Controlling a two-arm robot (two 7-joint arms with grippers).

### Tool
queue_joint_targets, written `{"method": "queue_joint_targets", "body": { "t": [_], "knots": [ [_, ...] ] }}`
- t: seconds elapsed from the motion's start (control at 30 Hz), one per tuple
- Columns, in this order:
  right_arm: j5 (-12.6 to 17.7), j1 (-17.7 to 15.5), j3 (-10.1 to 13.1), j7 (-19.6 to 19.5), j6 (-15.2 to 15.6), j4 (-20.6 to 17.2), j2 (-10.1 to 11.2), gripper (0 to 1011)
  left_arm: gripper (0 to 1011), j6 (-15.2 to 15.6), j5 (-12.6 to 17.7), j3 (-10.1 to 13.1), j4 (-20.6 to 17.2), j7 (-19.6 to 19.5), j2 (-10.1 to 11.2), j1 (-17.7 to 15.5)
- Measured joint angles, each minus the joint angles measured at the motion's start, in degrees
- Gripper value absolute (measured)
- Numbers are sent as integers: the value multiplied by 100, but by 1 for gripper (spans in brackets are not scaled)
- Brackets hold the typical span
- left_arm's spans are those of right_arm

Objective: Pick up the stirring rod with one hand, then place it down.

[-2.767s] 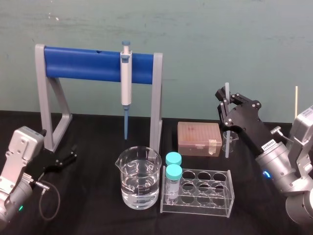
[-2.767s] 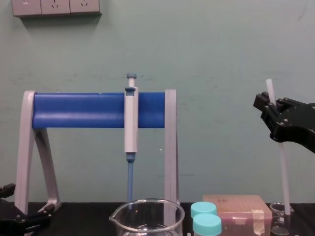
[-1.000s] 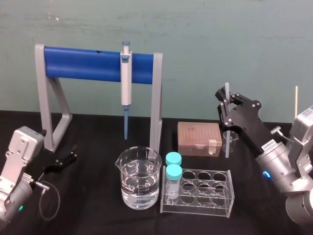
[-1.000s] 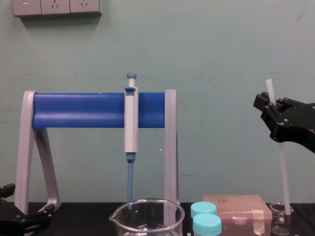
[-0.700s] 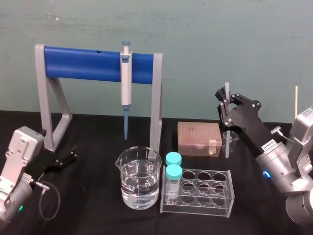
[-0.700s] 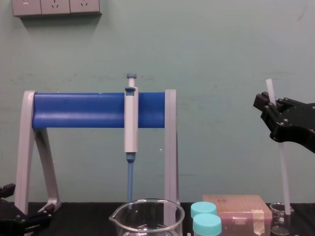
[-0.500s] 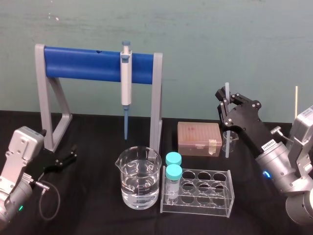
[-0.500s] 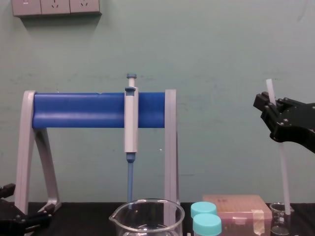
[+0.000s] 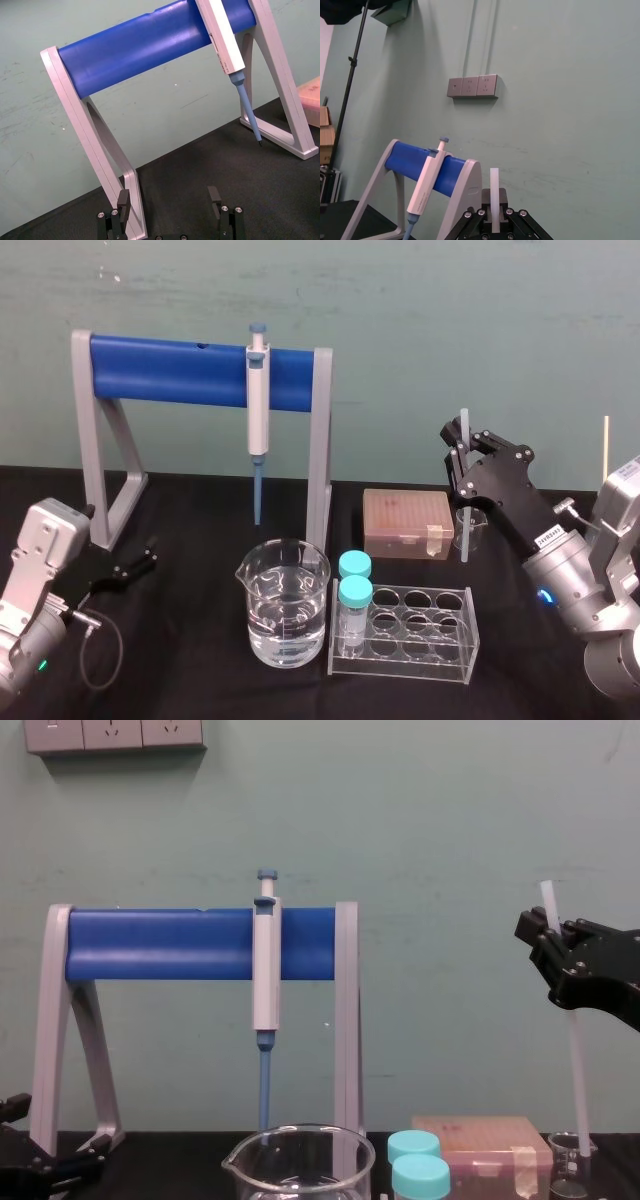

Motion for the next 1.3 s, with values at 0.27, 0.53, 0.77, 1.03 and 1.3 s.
{"method": "queue_joint_targets", "body": {
  "t": [0.27,0.53,0.77,1.03,1.3],
  "knots": [
    [0,0,0,0,0,0,0,66,1001,0,0,0,0,0,0,0],
    [4,-1,6,69,-8,-3,-4,66,1001,0,0,0,0,0,0,0],
    [73,-74,-5,247,-45,-124,4,66,1000,0,0,0,0,0,0,0],
    [78,-311,-28,263,114,-448,84,66,1000,0,0,0,0,0,0,0],
    [122,-427,-111,330,241,-572,142,66,1000,0,0,0,0,0,0,0]
  ]
}}
